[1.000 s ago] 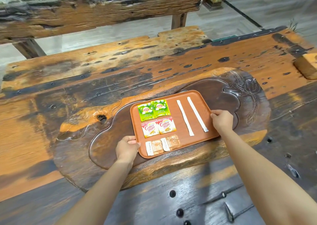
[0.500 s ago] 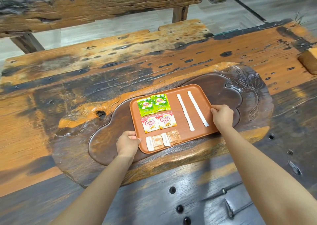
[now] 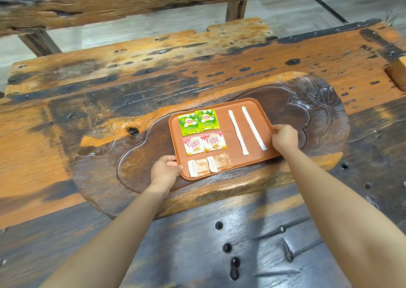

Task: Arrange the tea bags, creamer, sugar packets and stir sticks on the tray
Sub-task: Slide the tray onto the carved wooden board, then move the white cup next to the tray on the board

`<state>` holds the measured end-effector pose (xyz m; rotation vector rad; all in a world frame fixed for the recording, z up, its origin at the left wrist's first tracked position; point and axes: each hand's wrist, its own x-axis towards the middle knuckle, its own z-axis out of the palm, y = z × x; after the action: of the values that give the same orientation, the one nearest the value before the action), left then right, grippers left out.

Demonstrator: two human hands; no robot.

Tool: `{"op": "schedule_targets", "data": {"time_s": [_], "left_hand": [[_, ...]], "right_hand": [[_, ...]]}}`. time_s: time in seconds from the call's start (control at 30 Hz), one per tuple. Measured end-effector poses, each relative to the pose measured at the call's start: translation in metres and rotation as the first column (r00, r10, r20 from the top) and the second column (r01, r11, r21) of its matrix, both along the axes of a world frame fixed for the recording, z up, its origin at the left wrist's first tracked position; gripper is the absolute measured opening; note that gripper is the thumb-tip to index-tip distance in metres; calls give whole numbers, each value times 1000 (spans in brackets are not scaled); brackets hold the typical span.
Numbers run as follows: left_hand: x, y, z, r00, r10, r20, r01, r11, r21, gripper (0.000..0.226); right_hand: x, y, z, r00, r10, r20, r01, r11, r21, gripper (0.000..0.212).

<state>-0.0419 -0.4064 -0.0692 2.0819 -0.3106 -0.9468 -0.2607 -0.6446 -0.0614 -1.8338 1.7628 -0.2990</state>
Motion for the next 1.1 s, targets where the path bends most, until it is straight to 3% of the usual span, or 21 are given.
{"op": "schedule_targets", "data": {"time_s": [0.2,0.3,0.4,0.5,0.63,0.77,0.87,1.0,1.1], "left_hand": [[1,23,7,993,-109,-36,108,994,-11,31],[-3,46,11,992,-121,-23,121,992,-29,22],[-8,81,17,999,-49,21,51,995,-83,18],[-13,133,17,997,70,35,-66,993,-93,16],[-26,227,-3,969,126,210,-149,984,94,17],[-37,313,-27,921,-22,388,-123,931,344,40],[-45,356,-39,886,-111,450,-114,889,443,55],[-59,391,-50,860,-175,479,-103,860,500,67],[-66,403,-50,868,-25,497,-199,898,393,62]], "right_hand": [[-12,18,8,994,108,-25,-108,994,14,39],[-13,38,16,969,188,-160,-201,977,-70,29],[-5,73,25,947,254,-197,-293,935,-201,26],[15,131,26,892,427,-148,-452,850,-271,29],[43,240,10,688,725,-11,-715,676,-180,27],[73,331,-16,342,939,-42,-939,339,-64,27],[99,373,-34,103,987,-120,-993,108,39,31],[128,400,-59,25,981,-192,-997,39,71,52],[134,405,-78,24,966,-256,-996,46,79,66]]}}
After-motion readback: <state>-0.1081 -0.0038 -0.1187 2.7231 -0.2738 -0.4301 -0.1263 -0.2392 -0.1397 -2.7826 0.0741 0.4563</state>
